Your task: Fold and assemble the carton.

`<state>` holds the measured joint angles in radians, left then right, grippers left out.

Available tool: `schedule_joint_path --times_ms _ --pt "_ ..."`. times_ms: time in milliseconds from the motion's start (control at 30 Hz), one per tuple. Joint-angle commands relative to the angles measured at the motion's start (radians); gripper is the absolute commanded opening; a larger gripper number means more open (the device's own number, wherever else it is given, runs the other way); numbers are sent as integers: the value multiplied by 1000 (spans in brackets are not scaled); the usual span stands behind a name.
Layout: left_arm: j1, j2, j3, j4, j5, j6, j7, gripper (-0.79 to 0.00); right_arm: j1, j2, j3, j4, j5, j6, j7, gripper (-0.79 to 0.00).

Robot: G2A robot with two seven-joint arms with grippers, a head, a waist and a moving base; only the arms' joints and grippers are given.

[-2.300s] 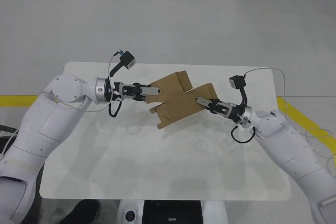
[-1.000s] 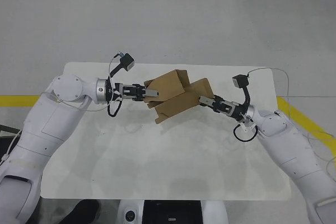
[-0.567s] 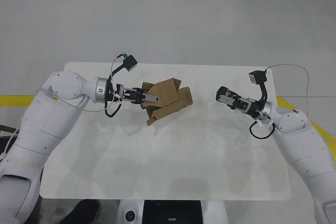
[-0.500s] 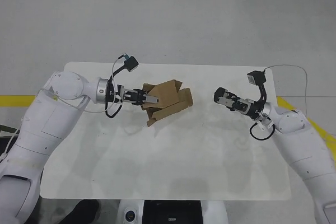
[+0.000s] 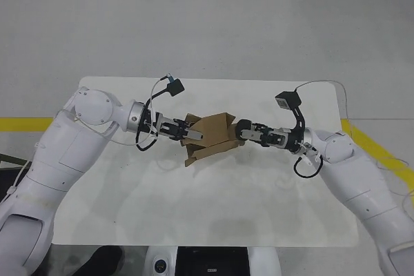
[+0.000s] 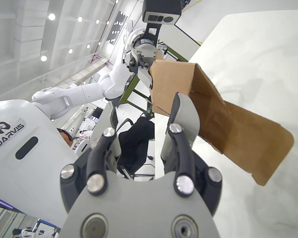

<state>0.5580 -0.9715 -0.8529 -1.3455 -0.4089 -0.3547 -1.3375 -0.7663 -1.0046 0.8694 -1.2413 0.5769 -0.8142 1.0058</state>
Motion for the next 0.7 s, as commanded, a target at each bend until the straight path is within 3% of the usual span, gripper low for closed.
schedule_joint_path --times_ms 0,667 --pt "-2 -1 -2 -1 -1 0 -5 -785 10 -4 -8 13 -15 -3 -3 -400" --pt "-4 -15 3 -15 -9 -2 -42 -785 53 -36 -69 49 -81 -9 -9 -416"
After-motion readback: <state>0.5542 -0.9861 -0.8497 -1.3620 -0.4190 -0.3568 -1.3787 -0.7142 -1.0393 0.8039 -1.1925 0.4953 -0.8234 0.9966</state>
